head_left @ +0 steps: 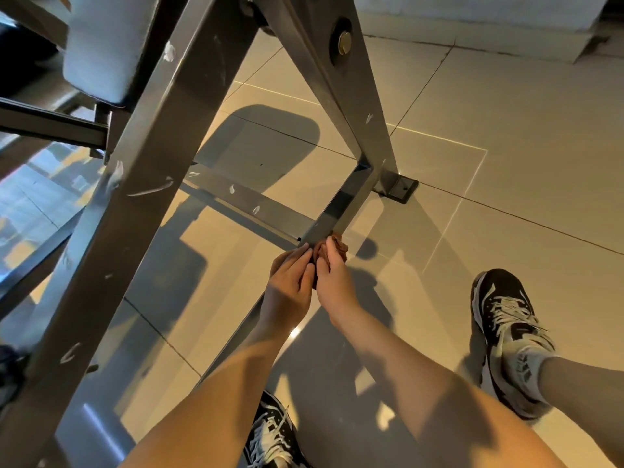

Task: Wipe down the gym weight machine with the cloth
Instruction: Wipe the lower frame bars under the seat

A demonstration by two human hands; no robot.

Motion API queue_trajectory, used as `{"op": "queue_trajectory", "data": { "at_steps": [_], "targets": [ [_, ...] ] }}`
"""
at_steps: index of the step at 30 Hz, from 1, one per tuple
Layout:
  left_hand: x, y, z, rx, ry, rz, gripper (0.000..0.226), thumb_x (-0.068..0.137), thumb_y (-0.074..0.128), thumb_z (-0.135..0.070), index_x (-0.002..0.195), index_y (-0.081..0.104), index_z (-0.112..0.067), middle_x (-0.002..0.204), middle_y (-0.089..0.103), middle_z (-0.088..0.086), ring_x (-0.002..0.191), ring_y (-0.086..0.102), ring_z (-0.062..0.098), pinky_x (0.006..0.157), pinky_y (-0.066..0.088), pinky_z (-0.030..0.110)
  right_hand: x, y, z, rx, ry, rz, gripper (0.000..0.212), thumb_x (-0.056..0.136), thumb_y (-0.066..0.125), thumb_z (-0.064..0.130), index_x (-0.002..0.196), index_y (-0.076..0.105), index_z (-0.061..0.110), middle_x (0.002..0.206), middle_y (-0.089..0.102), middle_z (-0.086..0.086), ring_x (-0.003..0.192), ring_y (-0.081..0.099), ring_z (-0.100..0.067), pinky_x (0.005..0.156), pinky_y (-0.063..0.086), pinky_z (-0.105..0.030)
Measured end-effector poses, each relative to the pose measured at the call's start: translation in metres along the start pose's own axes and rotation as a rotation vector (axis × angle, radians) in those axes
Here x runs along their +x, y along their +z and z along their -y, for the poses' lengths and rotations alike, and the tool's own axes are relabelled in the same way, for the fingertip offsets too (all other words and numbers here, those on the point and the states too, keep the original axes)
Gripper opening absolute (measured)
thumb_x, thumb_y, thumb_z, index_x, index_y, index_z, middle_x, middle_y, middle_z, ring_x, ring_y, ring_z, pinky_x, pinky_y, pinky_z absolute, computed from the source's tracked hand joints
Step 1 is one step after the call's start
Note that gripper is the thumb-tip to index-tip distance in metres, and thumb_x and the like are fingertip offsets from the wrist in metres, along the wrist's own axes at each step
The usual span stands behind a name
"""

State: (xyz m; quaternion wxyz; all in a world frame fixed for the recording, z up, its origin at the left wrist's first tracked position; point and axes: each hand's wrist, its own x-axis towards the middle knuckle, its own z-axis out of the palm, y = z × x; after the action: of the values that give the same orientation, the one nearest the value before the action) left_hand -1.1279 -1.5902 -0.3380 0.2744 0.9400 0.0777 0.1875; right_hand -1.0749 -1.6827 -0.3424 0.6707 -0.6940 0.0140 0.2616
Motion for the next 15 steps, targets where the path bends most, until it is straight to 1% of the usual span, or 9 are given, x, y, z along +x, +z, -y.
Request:
{"op": "queue_trajectory", "data": {
  "at_steps": [2,3,5,6,7,9,12,14,15],
  "targets": [
    [0.000,0.001,0.002,-0.017,-0.038,0.006,0.032,0.105,0.051,-0.011,0.133,0.065,-0.013,0.134,0.065,0.001,0.131,0.051,0.011,0.114,0.040,0.040,0.005,0.000,-0.006,0.010,-0.003,0.006,0.052,0.111,0.031,0.023,0.161,0.020,0.035,0.160,0.034,-0.004,0.143,0.041,-0.025,0.114,0.043,-0.041],
    [-0.001,0.002,0.004,-0.027,-0.062,0.015,0.032,0.105,0.049,-0.015,0.134,0.065,-0.013,0.135,0.064,0.002,0.132,0.051,0.012,0.114,0.040,0.042,0.013,0.000,-0.007,0.046,0.034,0.005,0.051,0.111,0.031,0.026,0.160,0.021,0.037,0.159,0.037,-0.004,0.141,0.044,-0.026,0.113,0.045,-0.043],
    [-0.002,0.003,0.006,-0.039,-0.094,0.033,0.035,0.106,0.046,-0.021,0.134,0.064,-0.012,0.137,0.063,0.002,0.132,0.051,0.015,0.114,0.040,0.041,0.030,-0.003,-0.008,0.143,0.164,0.005,0.047,0.110,0.031,0.034,0.157,0.028,0.039,0.154,0.044,-0.006,0.135,0.050,-0.027,0.108,0.048,-0.044],
    [-0.001,0.003,0.006,-0.042,-0.103,0.034,0.035,0.106,0.046,-0.021,0.133,0.065,-0.012,0.137,0.063,0.002,0.132,0.051,0.016,0.115,0.039,0.039,0.036,-0.005,-0.005,0.152,0.218,0.011,0.046,0.109,0.032,0.036,0.155,0.032,0.038,0.151,0.048,-0.006,0.133,0.052,-0.028,0.107,0.049,-0.045],
    [0.000,0.002,0.005,-0.045,-0.107,0.029,0.034,0.106,0.047,-0.020,0.133,0.066,-0.011,0.137,0.063,0.002,0.132,0.051,0.016,0.115,0.038,0.036,0.037,-0.007,-0.001,0.132,0.235,0.016,0.044,0.109,0.033,0.035,0.153,0.034,0.038,0.149,0.050,-0.006,0.132,0.052,-0.029,0.106,0.049,-0.047],
    [0.000,0.000,0.002,-0.047,-0.099,0.016,0.032,0.106,0.048,-0.017,0.131,0.067,-0.012,0.136,0.064,0.002,0.130,0.052,0.015,0.114,0.039,0.034,0.024,-0.005,0.008,0.051,0.164,-0.013,0.045,0.110,0.035,0.030,0.154,0.035,0.037,0.150,0.048,-0.006,0.135,0.050,-0.030,0.108,0.049,-0.049],
    [0.002,-0.002,-0.002,-0.070,-0.076,0.008,0.031,0.106,0.048,-0.016,0.130,0.067,-0.014,0.133,0.066,0.002,0.128,0.053,0.012,0.113,0.039,0.028,-0.002,-0.001,0.003,-0.096,-0.014,-0.024,0.050,0.111,0.035,0.022,0.159,0.028,0.034,0.160,0.036,-0.005,0.144,0.040,-0.027,0.114,0.044,-0.042],
    [0.000,-0.002,0.000,-0.084,-0.094,0.009,0.033,0.107,0.046,-0.021,0.131,0.067,-0.012,0.133,0.066,0.004,0.129,0.055,0.015,0.113,0.042,0.033,-0.004,-0.002,-0.001,-0.103,-0.041,-0.016,0.052,0.111,0.034,0.020,0.160,0.025,0.034,0.163,0.031,-0.005,0.146,0.037,-0.027,0.114,0.042,-0.039],
    [-0.002,-0.002,0.001,-0.085,-0.107,0.007,0.035,0.107,0.045,-0.022,0.132,0.066,-0.010,0.134,0.065,0.005,0.129,0.055,0.018,0.112,0.043,0.037,0.001,-0.005,0.001,-0.084,-0.033,-0.034,0.053,0.111,0.034,0.020,0.160,0.023,0.035,0.162,0.031,-0.006,0.146,0.037,-0.028,0.114,0.042,-0.040]
  ]
}}
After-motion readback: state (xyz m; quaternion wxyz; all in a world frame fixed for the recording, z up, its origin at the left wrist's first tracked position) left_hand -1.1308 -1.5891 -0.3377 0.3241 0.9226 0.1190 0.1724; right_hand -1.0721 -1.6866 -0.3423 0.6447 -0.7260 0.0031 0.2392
